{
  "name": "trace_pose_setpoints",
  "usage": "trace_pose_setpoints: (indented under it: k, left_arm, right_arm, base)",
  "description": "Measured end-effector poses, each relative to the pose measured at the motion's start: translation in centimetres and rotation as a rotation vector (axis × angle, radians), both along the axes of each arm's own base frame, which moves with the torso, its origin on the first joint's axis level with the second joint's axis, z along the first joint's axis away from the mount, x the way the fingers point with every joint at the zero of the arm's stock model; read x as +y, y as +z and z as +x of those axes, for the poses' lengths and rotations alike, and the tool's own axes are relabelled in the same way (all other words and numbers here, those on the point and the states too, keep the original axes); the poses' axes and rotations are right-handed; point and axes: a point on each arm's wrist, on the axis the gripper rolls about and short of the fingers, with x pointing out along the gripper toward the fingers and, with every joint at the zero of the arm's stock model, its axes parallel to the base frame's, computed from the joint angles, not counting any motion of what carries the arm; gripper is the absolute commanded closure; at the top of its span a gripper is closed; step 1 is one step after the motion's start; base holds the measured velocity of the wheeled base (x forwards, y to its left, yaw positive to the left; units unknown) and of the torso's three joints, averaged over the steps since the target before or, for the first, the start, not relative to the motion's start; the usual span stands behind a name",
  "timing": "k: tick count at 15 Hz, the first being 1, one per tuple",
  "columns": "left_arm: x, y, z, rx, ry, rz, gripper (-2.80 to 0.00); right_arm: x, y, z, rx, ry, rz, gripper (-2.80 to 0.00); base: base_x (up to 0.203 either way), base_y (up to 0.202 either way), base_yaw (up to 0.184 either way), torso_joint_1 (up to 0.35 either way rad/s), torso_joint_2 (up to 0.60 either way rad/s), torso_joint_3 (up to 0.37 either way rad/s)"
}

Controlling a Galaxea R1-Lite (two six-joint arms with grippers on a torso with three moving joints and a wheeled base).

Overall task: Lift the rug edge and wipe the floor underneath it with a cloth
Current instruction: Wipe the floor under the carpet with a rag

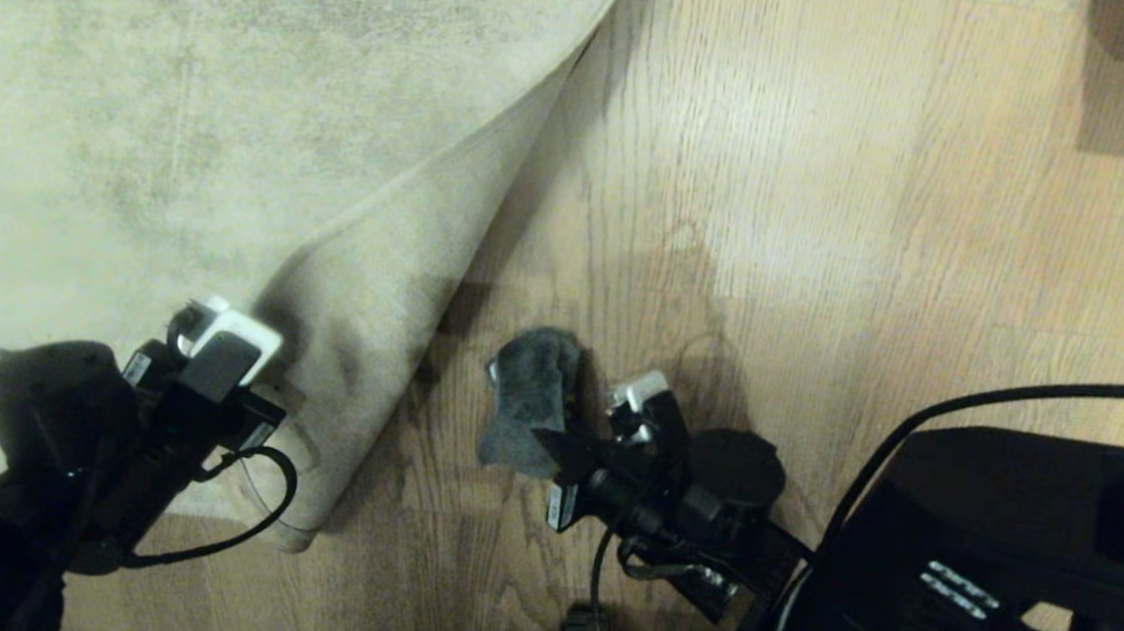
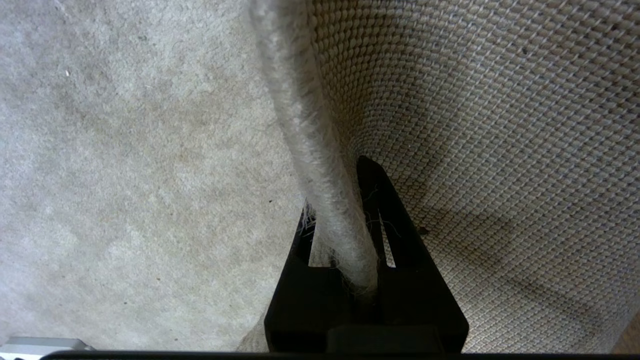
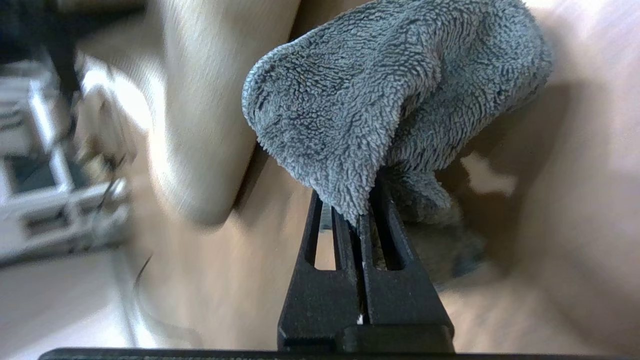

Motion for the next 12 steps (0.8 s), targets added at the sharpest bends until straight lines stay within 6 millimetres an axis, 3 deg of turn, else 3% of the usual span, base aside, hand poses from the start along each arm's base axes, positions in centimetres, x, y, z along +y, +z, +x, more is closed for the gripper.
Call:
trace_pose_setpoints:
  k: [3, 6, 9, 12]
  left_arm:
    - [0.0, 0.0, 0.0, 0.001, 0.0, 0.001, 0.0]
    - [0.0, 0.0, 0.0, 0.001, -0.001, 0.002, 0.0]
    - [0.0, 0.1, 0.1, -0.005, -0.001, 0.001, 0.0]
    - [0.0, 0.2, 0.0, -0.008, -0.001, 0.001, 0.0]
  right_arm:
    - [-2.0, 2.6, 0.7, -0.05, -0.051, 0.038, 0.0]
    - [-3.6, 4.0, -0.1, -0.06, -0.068, 0.04, 0.0]
    - [-5.0, 4.6, -2.0, -0.063, -0.059, 0.006, 0.0]
    - [-4.6, 5.3, -5.5, -0.056, 0.027, -0.001, 0.0]
  base:
    - [0.0, 0.0, 0.0, 0.0, 0.0, 0.0]
    - [0.0, 0.0, 0.0, 0.0, 0.0, 0.0]
    - [0.0, 0.0, 0.0, 0.0, 0.0, 0.0]
    - [0.0, 0.0, 0.0, 0.0, 0.0, 0.0]
